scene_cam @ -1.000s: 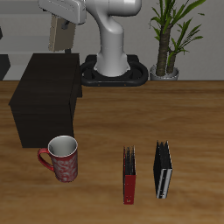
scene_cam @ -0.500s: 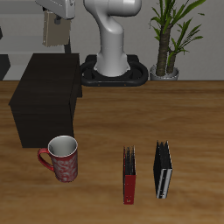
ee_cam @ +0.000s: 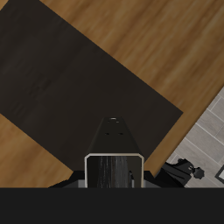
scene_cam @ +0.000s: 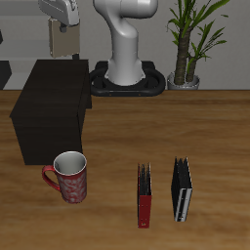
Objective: Place the yellow book upright on top of the shelf and place the red mug on top of the shelf
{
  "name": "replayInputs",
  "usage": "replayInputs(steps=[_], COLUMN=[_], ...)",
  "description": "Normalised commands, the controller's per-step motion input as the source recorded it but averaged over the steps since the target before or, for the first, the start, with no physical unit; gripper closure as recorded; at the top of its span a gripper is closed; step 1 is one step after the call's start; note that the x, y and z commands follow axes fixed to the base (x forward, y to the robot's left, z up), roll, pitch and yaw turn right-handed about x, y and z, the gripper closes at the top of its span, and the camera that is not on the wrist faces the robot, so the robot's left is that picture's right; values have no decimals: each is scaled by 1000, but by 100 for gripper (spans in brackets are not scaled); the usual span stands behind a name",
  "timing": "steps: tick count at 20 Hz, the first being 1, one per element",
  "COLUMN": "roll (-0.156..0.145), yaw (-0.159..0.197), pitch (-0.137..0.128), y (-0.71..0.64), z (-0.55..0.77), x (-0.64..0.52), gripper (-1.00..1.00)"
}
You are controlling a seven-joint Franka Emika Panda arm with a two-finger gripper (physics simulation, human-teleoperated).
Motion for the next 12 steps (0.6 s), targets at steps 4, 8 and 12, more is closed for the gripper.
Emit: replayInputs(steps=[4,8,12], roll=[49,12,67], yaw=[-10,-14,9], pitch=[4,-10,-43], y=[23,-50,-106], z=[-51,-67,42], x=[70,12,-46], gripper=[100,100,100])
